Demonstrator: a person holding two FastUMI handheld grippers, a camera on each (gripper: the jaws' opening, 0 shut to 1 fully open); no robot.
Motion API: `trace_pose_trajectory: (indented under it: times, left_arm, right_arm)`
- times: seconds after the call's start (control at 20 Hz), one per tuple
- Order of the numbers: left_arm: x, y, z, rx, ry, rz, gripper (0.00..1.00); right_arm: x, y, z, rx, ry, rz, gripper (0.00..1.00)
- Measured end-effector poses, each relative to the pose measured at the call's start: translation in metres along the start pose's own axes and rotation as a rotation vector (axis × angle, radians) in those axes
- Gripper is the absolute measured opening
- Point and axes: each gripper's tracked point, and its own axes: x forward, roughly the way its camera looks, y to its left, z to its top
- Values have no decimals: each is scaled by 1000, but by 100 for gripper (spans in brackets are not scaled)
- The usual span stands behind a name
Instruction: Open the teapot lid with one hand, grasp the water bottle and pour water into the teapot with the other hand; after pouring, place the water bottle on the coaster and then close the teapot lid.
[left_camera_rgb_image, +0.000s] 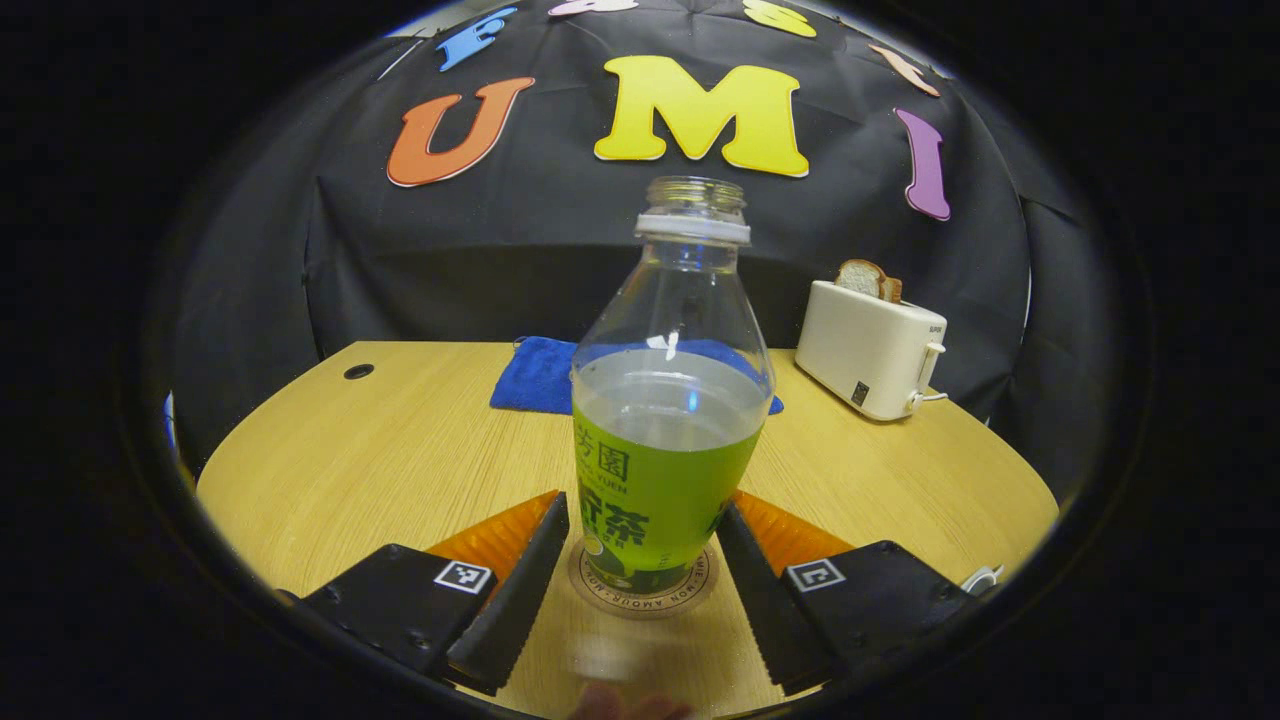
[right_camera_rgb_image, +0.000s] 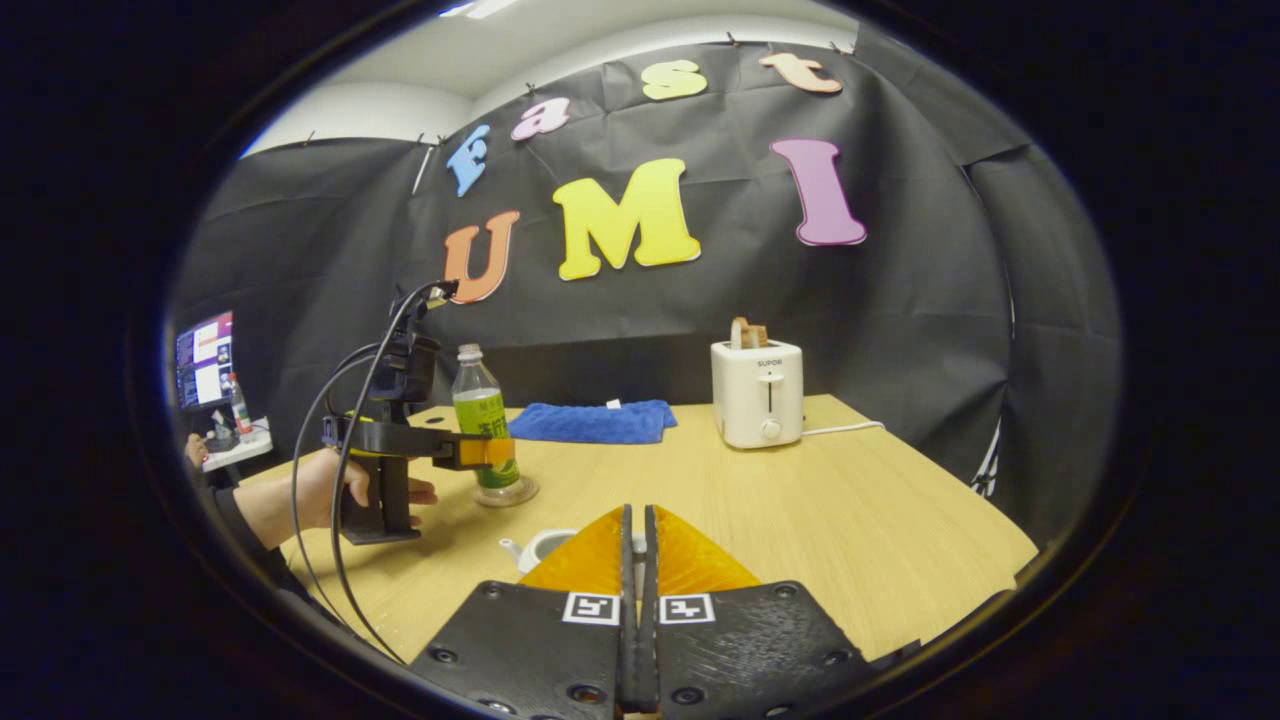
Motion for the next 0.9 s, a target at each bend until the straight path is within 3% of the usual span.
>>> trace_pose_trajectory:
  times: [0.1,0.9]
  left_arm:
    - [-3,0,1,-1,0,4,99]
    - [-56,19,-11,-7,-4,46,99]
  right_arm:
    - [-1,4,-1,-3,1,6,0]
    - [15,45,14,-62,-42,76,0]
